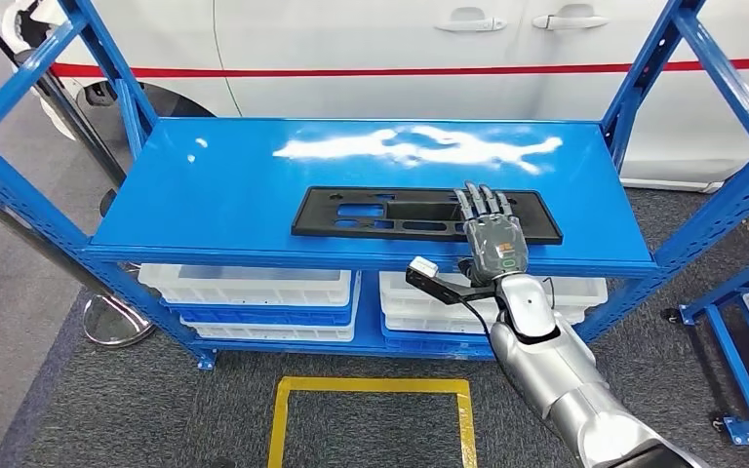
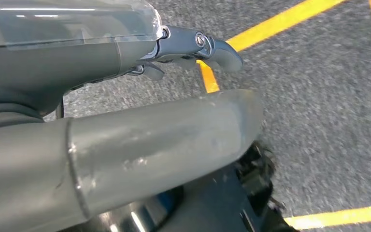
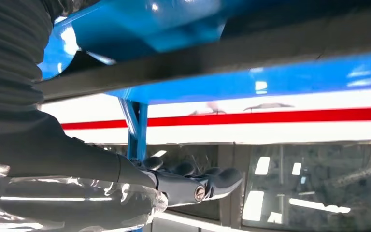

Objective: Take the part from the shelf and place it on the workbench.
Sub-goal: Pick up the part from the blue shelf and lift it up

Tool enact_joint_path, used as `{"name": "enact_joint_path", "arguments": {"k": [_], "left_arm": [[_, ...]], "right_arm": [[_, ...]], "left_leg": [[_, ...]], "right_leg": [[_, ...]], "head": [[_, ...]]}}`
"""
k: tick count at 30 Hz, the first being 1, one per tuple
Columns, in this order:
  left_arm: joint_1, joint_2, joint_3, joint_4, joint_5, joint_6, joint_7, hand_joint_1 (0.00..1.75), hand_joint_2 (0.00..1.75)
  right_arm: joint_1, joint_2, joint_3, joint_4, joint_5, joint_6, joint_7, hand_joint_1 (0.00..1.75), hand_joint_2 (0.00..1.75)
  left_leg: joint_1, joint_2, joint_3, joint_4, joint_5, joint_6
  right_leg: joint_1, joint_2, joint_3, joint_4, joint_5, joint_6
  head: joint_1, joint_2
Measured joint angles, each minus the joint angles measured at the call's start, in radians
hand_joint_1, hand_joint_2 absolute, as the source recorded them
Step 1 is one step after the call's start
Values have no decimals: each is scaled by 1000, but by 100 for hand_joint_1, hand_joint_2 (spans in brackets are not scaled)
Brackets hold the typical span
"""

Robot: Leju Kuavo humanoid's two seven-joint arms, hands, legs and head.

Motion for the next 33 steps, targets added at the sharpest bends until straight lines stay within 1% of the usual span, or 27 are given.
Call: {"name": "enact_joint_path", "arguments": {"k": [1, 3, 4, 5, 6, 7, 8, 9, 10, 11, 13, 14, 15, 16, 18, 19, 20, 21, 22, 23, 24, 25, 26, 28, 30, 31, 33], "left_arm": [[-1, 0, 0, 0, 1, 0, 0, 0, 0], [-2, -1, -1, 0, 2, 0, -1, 0, 0], [-1, -1, -1, 0, 3, -1, -2, 0, 0], [0, -1, -2, 0, 4, -2, -5, 0, 0], [1, -1, -3, 0, 6, -5, -7, 0, 0], [0, -1, -5, 0, 7, -7, -10, 0, 0], [-1, 0, -6, 0, 8, -9, -12, 0, 0], [-2, 0, -7, 0, 9, -10, -13, 0, 0], [-3, 0, -7, 0, 9, -11, -14, 0, 0], [-4, 1, -8, 0, 10, -12, -15, 0, 0], [-3, 2, -8, 0, 10, -13, -17, 0, 0], [-2, 2, -9, 0, 9, -14, -19, 0, 0], [-1, 3, -10, 0, 9, -14, -20, 0, 0], [-1, 4, -12, 0, 8, -15, -21, 0, 0], [-3, 4, -18, 0, 8, -15, -23, 0, 0], [-3, 5, -21, 0, 8, -15, -24, 0, 0], [-1, 5, -23, 0, 8, -15, -24, 0, 0], [0, 4, -24, 0, 8, -15, -24, 0, 0], [1, 4, -25, 0, 8, -15, -24, 0, 0], [2, 4, -26, 0, 8, -15, -24, 0, 0], [1, 4, -26, 0, 8, -15, -25, 0, 0], [0, 4, -27, 0, 9, -14, -25, 0, 0], [-1, 4, -27, 0, 11, -13, -25, 0, 0], [-2, 5, -27, 0, 16, -9, -25, 0, 0], [-3, 5, -27, 0, 21, -6, -24, 0, 0], [-4, 5, -27, 0, 21, -4, -23, 0, 0], [-6, 4, -27, 0, 23, 0, -23, 0, 0]], "right_arm": [[-1, 1, -1, 0, 2, 0, 0, 0, 175], [-1, 2, -1, 0, 7, -1, -1, 0, 175], [0, 2, -1, 0, 9, -1, -2, 0, 175], [1, 2, -1, 0, 10, -1, -3, 0, 175], [1, 2, -1, 0, 10, -1, -4, 0, 175], [0, 2, -2, 0, 10, -1, -5, 0, 175], [-1, 2, -2, 0, 10, -1, -6, 0, 175], [-2, 2, -2, 0, 10, -1, -7, 0, 175], [-3, 3, -2, 0, 10, -2, -8, 0, 175], [-4, 3, -2, 0, 10, -2, -9, 0, 175], [-2, 3, -3, 0, 10, -3, -10, 0, 175], [-1, 3, -3, 0, 10, -4, -11, 0, 175], [-2, 3, -3, 0, 10, -5, -12, 0, 175], [-5, 3, -4, 0, 11, -6, -12, 0, 175], [-9, 4, -5, 1, 11, -8, -13, 0, 175], [-7, 4, -5, 2, 11, -9, -13, 0, 175], [-4, 4, -5, 2, 11, -9, -14, 0, 175], [-1, 3, -6, 3, 11, -9, -14, 0, 175], [1, 3, -6, 3, 11, -9, -14, 0, 175], [1, 3, -6, 4, 11, -9, -14, 0, 175], [0, 3, -6, 4, 12, -9, -13, 0, 175], [-1, 3, -6, 4, 12, -9, -13, 0, 175], [0, 3, -7, 4, 13, -9, -13, 0, 175], [2, 3, -7, 4, 14, -8, -12, 0, 175], [3, 2, -8, 3, 15, -8, -11, 0, 175], [2, 2, -9, 3, 16, -8, -10, 0, 175], [1, 3, -9, 2, 18, -8, -10, 0, 175]], "left_leg": [[2, 0, -19, 43, -24, -4], [3, 0, -83, 171, -79, -9], [3, 0, -112, 222, -92, -9], [3, 0, -127, 244, -89, -8], [3, 0, -122, 225, -65, -4], [2, 0, -98, 170, -29, 1], [1, 0, -66, 99, 6, 7], [-2, 0, -35, 34, 29, 13], [-6, 0, -15, -9, 40, 18], [-9, 0, -7, -30, 38, 22], [-12, -2, 0, -40, 32, 34], [-11, -3, 7, -47, 30, 42], [-10, -3, 17, -52, 28, 49], [-8, -4, 26, -56, 27, 54], [-9, -2, 34, -56, 24, 60], [-9, -1, 36, -56, 23, 60], [-9, -1, 38, -55, 22, 59], [-8, -1, 42, -53, 20, 56], [-7, -2, 47, -52, 17, 52], [-5, -2, 53, -50, 11, 47], [-4, -2, 58, -47, 5, 42], [-4, -2, 59, -44, 0, 35], [-4, -2, 59, -41, -6, 28], [-5, -2, 58, -36, -11, 16], [-4, -1, 51, -15, -15, 8], [-3, -1, 35, 17, -22, 5], [0, 0, -27, 125, -58, -1]], "right_leg": [[0, 0, 4, -2, -1, -5], [3, -1, 7, -2, -4, -10], [5, -1, 8, -2, -5, -11], [7, -1, 9, -2, -6, -12], [9, -1, 11, -2, -6, -13], [10, 0, 13, -2, -7, -12], [10, 0, 15, -2, -8, -12], [12, 0, 17, -2, -9, -10], [12, 1, 17, -3, -10, -6], [12, 1, 17, -4, -9, 0], [10, -1, 17, 8, 1, 14], [9, -2, 13, 22, 5, 20], [9, -3, 4, 45, 2, 25], [8, -3, -13, 75, -13, 28], [9, -2, -71, 172, -68, 31], [9, -2, -100, 220, -91, 33], [8, -2, -121, 249, -100, 34], [7, -2, -124, 245, -89, 36], [5, -3, -110, 205, -57, 37], [3, -3, -83, 141, -17, 37], [4, -3, -59, 83, 12, 36], [5, -3, -40, 34, 26, 32], [8, -2, -33, 10, 29, 25], [13, -1, -30, 2, 21, 7], [10, 0, -22, -1, 21, -5], [9, 0, -15, -4, 19, -9], [9, 0, -6, -8, 14, -17]], "head": [[0, 0], [0, 0], [0, 0], [0, 0], [0, 0], [0, 0], [0, 0], [0, 0], [0, 0], [0, 0], [0, 0], [0, 0], [0, 0], [0, 0], [0, 0], [0, 0], [0, 0], [0, 0], [0, 0], [0, 0], [1, 0], [1, 0], [1, 0], [1, 0], [1, 0], [1, 0], [1, 0]]}}
